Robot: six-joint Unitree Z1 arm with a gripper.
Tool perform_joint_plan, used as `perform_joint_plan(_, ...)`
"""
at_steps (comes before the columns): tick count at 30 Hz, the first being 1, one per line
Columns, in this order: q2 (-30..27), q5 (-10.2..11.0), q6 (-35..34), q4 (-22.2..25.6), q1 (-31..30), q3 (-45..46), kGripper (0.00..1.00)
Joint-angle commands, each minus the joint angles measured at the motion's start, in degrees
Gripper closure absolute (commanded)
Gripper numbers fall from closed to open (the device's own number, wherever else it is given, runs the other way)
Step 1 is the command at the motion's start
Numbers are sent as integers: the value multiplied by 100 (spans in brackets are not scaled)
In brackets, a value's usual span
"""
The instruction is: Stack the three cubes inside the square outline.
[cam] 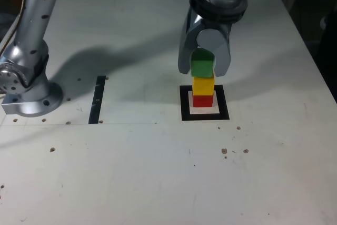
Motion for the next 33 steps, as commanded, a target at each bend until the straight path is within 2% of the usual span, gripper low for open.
perform_joint_plan(1, 30, -3, 15, 12, 15, 14, 79)
perform_joint_plan(17, 53, -14, 59, -42, 26, 22, 72)
perform_joint_plan(33, 138, -28, 76, -71, 53, 48, 61)
